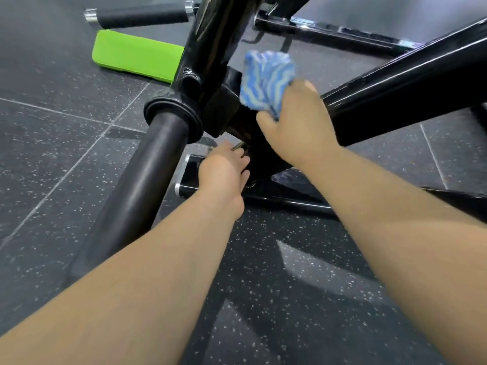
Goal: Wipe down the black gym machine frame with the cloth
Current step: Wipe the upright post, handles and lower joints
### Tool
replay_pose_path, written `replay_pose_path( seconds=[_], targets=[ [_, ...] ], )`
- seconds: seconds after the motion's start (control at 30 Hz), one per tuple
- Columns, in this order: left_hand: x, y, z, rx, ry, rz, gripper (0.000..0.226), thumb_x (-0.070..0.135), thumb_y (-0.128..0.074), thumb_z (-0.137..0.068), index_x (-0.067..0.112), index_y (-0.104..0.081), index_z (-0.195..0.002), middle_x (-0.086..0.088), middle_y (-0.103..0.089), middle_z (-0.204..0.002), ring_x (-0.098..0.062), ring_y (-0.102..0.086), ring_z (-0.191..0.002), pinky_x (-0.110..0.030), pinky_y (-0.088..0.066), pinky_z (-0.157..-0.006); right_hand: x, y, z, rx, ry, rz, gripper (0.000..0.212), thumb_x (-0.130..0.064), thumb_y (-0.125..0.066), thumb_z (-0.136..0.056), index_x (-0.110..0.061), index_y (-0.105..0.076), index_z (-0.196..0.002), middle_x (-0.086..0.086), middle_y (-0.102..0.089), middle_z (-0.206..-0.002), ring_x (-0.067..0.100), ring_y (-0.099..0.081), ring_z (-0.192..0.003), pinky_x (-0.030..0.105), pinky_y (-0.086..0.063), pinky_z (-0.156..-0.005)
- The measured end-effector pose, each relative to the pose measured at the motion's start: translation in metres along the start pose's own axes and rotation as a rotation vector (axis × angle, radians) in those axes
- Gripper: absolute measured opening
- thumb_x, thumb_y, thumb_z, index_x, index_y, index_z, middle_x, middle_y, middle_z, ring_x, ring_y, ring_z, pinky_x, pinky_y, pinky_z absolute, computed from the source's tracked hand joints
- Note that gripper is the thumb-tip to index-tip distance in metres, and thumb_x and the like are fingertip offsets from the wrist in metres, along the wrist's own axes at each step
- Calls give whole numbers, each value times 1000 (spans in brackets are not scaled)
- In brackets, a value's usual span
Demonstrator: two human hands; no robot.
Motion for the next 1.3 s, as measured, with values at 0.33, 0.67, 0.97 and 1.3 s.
replay_pose_path(
  seconds=[0.33, 0.67, 0.97, 1.3],
  targets=[
    [-27, -6, 11, -25, -353, -254, 7, 8, -63, -86, 15, -64, -86, 0, -68, -77, -10, -59, -66, -25, -50, -65, 14, -42, 99, -184, 196, -119, 35, 0, -56, -69, 5, -62, -103, 24, -59, -103, 39, -57, -94, 34, -53, -75],
    [-12, 2, -34, 429, -505, -259, 24, 5, -45, -93, 9, -57, -113, -4, -60, -93, -20, -56, -83, -20, -44, -64, 51, -40, 102, -177, -725, -619, 54, -54, -57, -88, -16, -58, -126, -4, -65, -115, 14, -58, -108, 25, -42, -85],
    [-24, 17, -72, 253, -720, -815, 30, 24, -43, -94, 4, -56, -113, -4, -59, -94, -15, -55, -77, -25, -47, -71, 69, -69, 89, -226, -861, -1068, 87, -47, -69, -83, -34, -15, -150, -28, -56, -108, -9, -49, -89, 28, -35, -97],
    [-7, 4, -99, 241, -620, -804, 24, 6, -41, -91, 20, -61, -87, 7, -64, -83, -6, -55, -72, -13, -42, -68, 82, -98, 80, -270, -757, -1284, 68, -40, -78, -72, -41, -38, -128, 0, -62, -124, 20, -58, -118, 45, -39, -108]
  ],
)
Point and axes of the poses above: each hand's wrist, its own z-axis away from the middle knuckle, its own y-axis out of the back of the hand, x = y × z, the point moved 3 cm from there along -z, towards the middle knuckle
